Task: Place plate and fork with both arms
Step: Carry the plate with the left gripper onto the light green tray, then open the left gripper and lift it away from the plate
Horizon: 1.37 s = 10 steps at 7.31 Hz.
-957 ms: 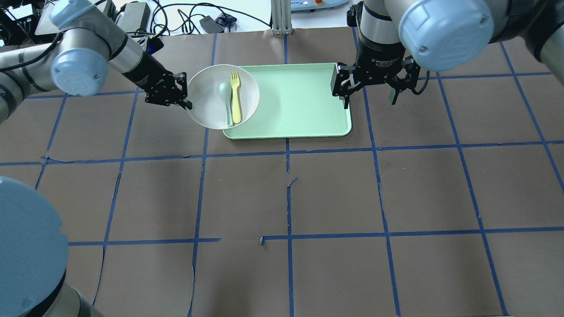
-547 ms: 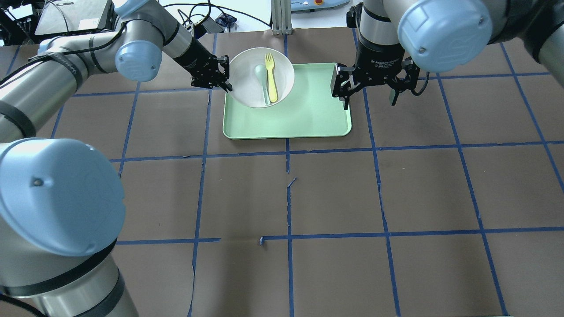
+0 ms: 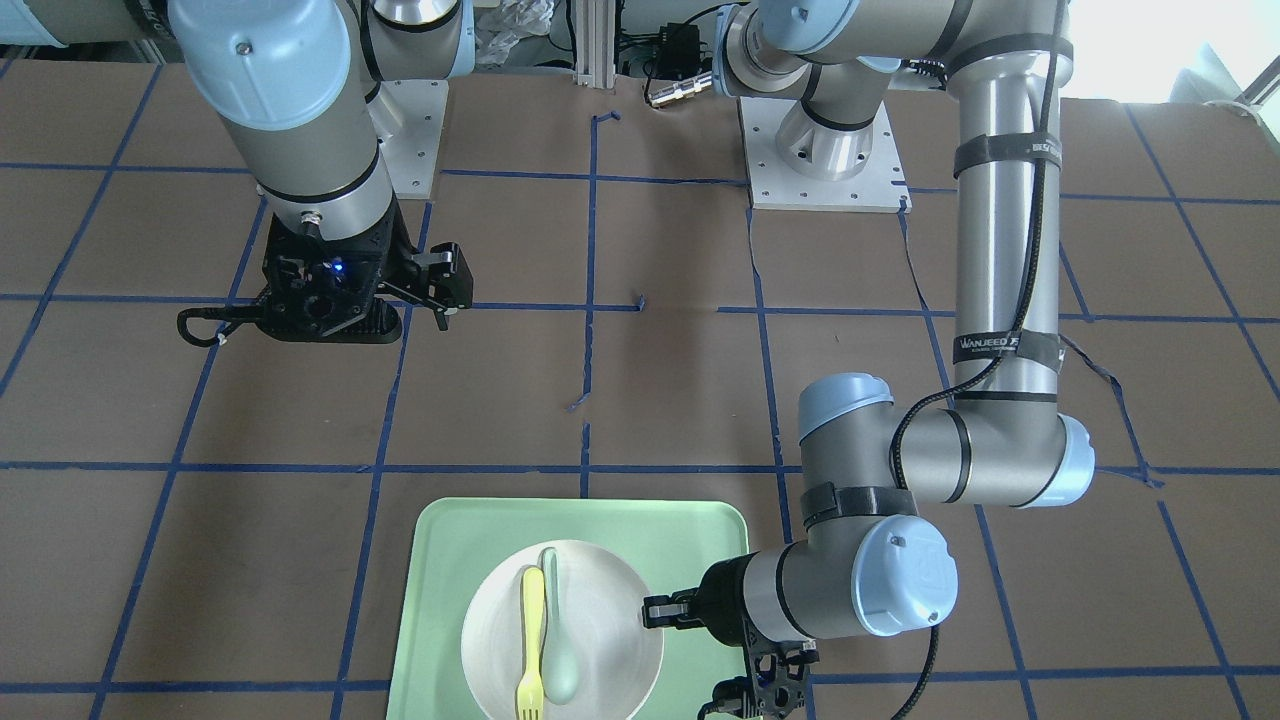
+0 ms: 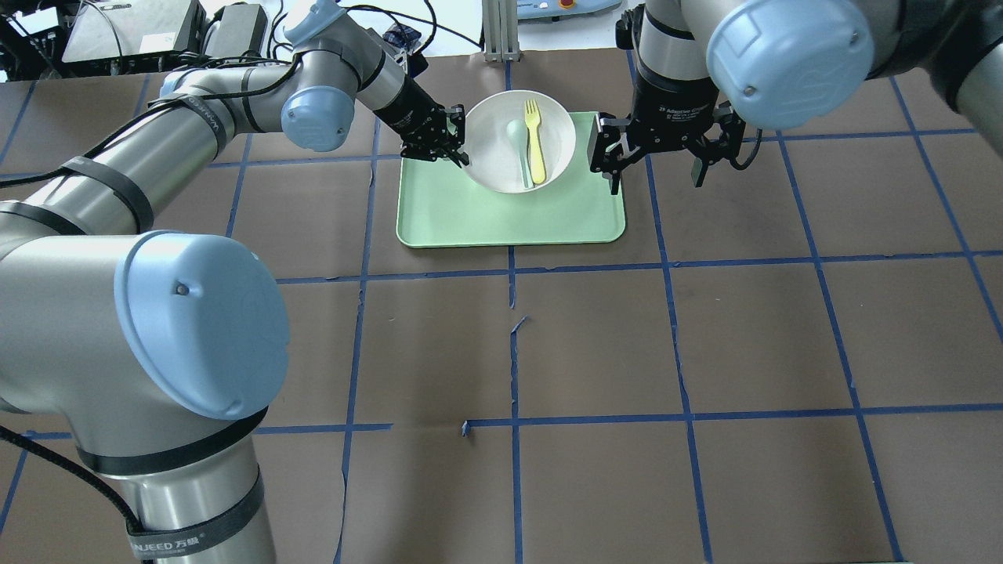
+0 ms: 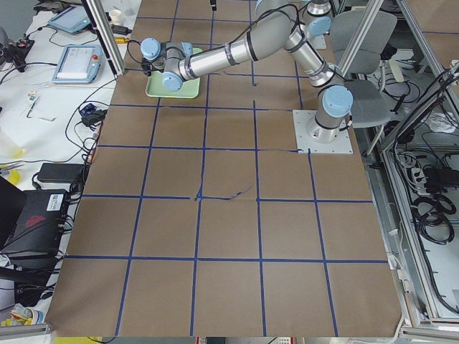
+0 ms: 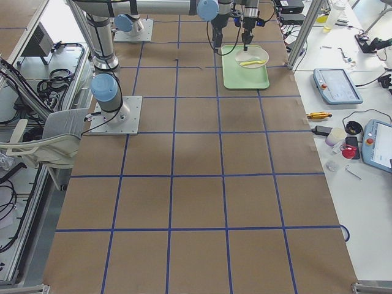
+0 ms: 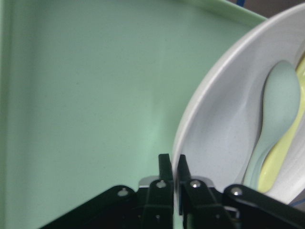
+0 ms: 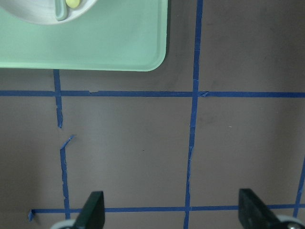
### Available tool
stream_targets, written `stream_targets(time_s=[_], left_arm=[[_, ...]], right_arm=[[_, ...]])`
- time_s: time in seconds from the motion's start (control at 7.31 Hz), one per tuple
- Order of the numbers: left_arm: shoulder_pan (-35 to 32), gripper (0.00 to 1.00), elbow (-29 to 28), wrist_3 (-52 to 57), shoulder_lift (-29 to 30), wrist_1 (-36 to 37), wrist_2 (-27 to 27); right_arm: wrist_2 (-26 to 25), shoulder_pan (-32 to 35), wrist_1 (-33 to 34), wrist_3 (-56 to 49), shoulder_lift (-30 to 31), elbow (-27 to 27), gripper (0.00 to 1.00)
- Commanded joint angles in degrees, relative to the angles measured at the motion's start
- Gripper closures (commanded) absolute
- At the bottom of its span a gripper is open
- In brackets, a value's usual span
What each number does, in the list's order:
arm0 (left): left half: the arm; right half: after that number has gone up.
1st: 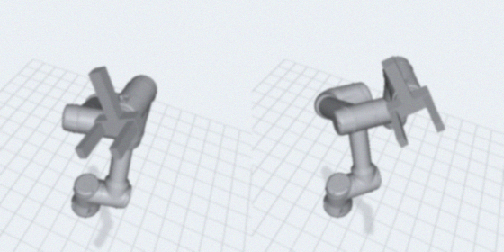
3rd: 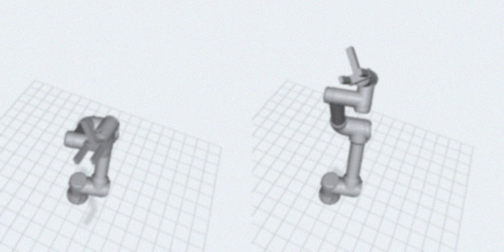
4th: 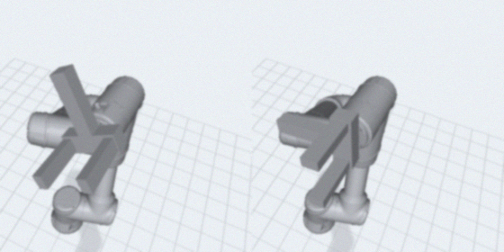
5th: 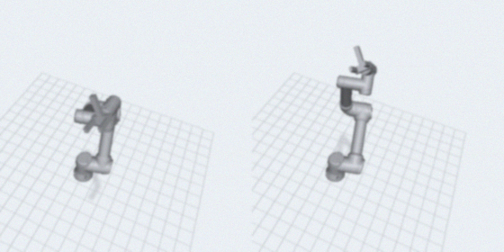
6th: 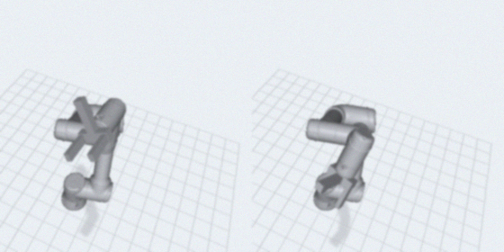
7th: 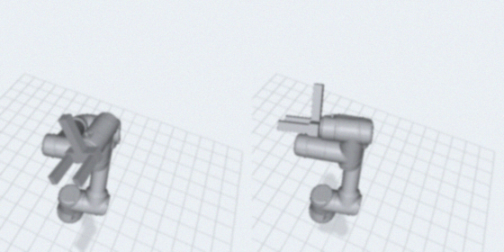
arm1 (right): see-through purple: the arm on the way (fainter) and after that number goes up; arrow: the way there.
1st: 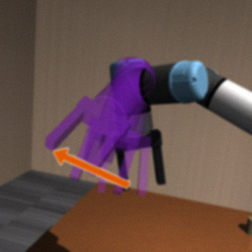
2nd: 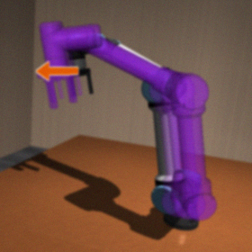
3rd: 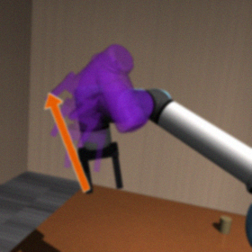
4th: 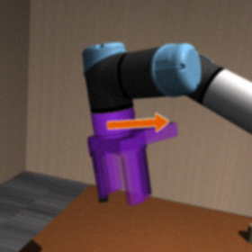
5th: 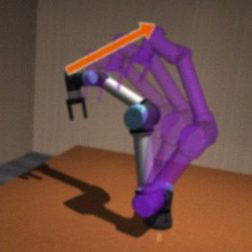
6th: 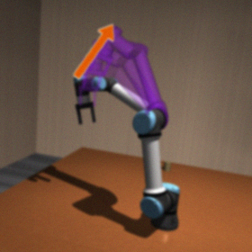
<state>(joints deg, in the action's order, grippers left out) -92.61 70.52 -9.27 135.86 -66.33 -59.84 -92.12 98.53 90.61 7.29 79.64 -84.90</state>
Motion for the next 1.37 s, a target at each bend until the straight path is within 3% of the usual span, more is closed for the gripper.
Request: stream_targets(time_s=[0.0,0.41,0.68,0.82,0.96,1.23], left_arm=[[-0.20,1.00,0.94,3.27,0.28,0.14,-0.45],[-0.20,1.00,1.20,5.31,0.37,0.14,-4.49],[-0.20,0.07,1.29,4.52,-0.41,0.41,-4.50],[-0.20,0.00,1.64,4.43,-1.99,0.32,-4.50],[0.06,0.00,1.64,4.43,-4.00,-0.55,-5.28],[1.55,0.00,3.04,7.05,-9.97,-9.38,-26.35]], right_arm=[[0.10,0.00,0.10,-0.08,-0.01,-0.01,0.00],[0.10,0.00,1.84,-0.08,-0.62,0.08,0.00],[0.18,0.00,2.90,-0.08,-1.50,0.78,0.00],[0.45,-0.09,7.17,0.70,-3.07,1.83,0.00],[0.71,-0.09,14.35,1.05,-5.79,3.06,0.00],[0.71,-0.09,18.61,4.39,-13.59,8.92,0.00]])
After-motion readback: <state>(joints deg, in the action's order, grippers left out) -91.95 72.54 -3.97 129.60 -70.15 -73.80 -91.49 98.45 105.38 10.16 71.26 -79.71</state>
